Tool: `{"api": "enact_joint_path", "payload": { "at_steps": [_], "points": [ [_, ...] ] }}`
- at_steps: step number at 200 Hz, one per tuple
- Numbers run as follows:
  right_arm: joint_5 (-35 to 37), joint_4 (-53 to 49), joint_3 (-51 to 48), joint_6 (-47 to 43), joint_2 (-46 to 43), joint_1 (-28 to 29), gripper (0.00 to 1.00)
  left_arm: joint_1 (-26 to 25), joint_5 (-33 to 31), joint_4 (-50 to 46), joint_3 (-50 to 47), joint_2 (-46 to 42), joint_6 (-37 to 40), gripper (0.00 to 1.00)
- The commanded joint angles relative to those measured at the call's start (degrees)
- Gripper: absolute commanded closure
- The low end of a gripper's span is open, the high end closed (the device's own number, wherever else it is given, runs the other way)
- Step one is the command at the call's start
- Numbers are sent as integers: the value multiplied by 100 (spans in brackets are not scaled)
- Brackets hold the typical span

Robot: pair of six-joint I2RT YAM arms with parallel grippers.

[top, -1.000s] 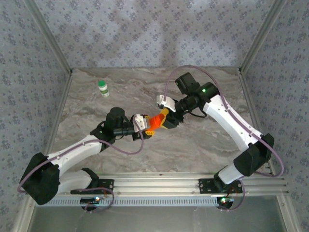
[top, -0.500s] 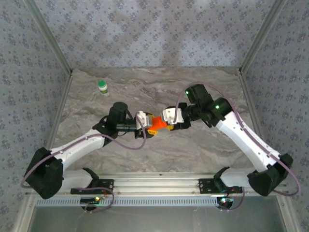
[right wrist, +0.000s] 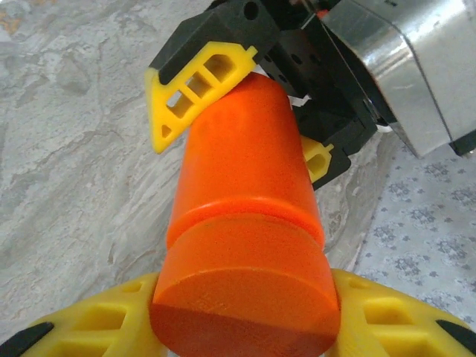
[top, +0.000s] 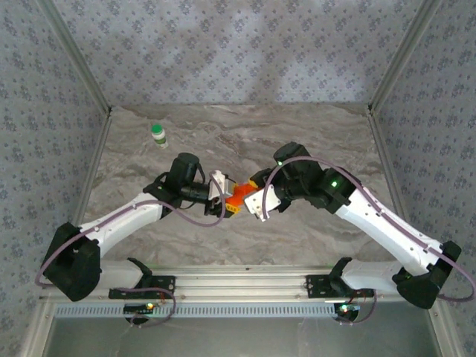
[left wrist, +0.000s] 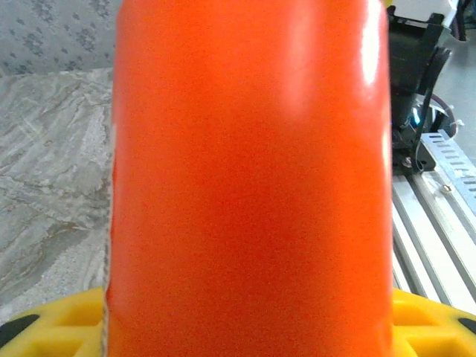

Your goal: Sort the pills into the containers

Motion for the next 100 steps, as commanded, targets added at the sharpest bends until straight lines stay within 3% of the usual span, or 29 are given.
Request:
{"api": "enact_joint_path", "payload": {
  "at_steps": [1,38,100],
  "points": [
    [-824,-886,-29,57,255,196,100,33,321,459,423,-126,120,100],
    [-2136,-288,-441,437,116,-95,99,28,473,1385,37,-402,-55,100],
    [-2901,595,-935,1532,-86,-403,97,-39,467,2088,-80,-656,-400,100]
  ]
}}
